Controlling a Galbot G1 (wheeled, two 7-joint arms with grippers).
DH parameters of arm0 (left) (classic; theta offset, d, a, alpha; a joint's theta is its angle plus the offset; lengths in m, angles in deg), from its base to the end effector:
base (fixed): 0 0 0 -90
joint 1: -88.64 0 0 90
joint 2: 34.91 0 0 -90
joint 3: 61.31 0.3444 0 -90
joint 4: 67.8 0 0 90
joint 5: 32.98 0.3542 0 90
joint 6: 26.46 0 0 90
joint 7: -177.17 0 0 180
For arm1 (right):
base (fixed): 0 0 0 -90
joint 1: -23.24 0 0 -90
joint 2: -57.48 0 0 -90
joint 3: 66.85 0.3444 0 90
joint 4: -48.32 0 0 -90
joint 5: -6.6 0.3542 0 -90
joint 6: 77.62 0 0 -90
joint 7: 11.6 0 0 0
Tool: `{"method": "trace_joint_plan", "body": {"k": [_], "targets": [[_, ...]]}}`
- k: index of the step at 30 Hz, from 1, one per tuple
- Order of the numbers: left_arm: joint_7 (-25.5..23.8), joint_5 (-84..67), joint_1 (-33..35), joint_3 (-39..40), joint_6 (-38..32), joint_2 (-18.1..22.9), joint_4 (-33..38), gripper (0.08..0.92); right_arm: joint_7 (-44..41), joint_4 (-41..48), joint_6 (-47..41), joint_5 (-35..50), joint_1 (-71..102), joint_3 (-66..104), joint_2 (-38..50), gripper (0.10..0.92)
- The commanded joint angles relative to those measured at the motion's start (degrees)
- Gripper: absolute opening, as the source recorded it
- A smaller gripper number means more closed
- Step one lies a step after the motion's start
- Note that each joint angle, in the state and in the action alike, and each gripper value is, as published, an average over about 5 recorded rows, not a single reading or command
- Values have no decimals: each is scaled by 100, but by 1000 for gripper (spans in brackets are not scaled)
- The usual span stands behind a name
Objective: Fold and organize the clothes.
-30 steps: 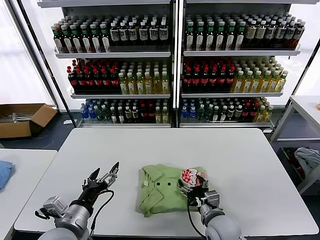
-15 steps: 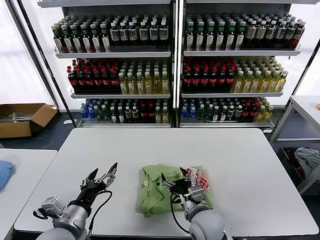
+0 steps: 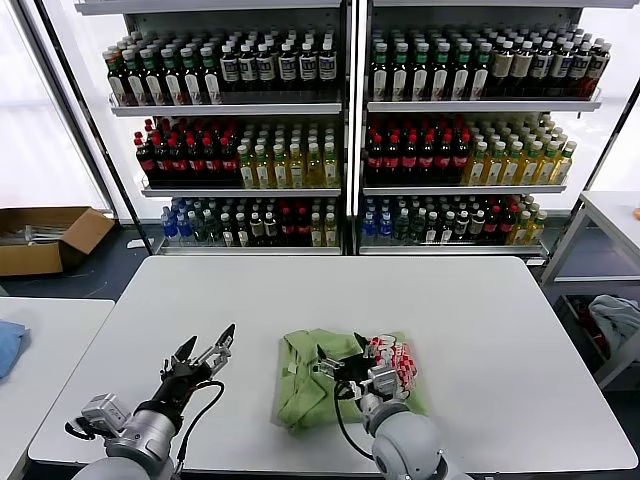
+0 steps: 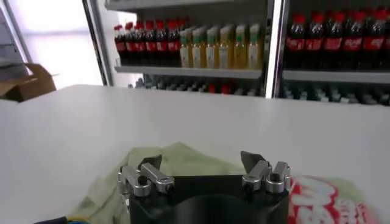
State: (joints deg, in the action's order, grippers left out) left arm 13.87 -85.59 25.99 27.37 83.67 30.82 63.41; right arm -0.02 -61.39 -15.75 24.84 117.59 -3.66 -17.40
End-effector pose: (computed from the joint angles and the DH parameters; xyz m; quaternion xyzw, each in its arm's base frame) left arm 0.1913 0.0512 -0.2101 -0.0564 -0.9637 0.2199 0.1407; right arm 0.2773 0.0865 -0.2782 0.1777 -0.9679 0.0085 0.1775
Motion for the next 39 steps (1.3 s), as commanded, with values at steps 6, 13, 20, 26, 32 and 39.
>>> {"method": "trace_joint_plan", "body": {"k": [6,13,20,26,32,39], "targets": [[-869,541,33,-688,-72,190,-220,823,-1141,-1327,1313,234,1240,2735,687,823],[-1638,1398,56,-1008,-231,601,-273,823,-1796,-1355,1692,424,2173,3914,555,823],[-2480,2699,79,-1468,-918,963,-508,823,-2364,-1236,2003,262,2710,4942,329,823],[-2951,2716,112,-1943,-1100,1210,-501,823,-2410,-1157,2078,290,2899,5316,199,823],[-3093,2835,168,-2080,-1192,1356,-421,823,-2347,-1217,2078,293,2977,5246,58,823],[-3318,2938,189,-2132,-1274,1483,-326,823,-2338,-1279,2064,139,2987,5105,-93,823]]}}
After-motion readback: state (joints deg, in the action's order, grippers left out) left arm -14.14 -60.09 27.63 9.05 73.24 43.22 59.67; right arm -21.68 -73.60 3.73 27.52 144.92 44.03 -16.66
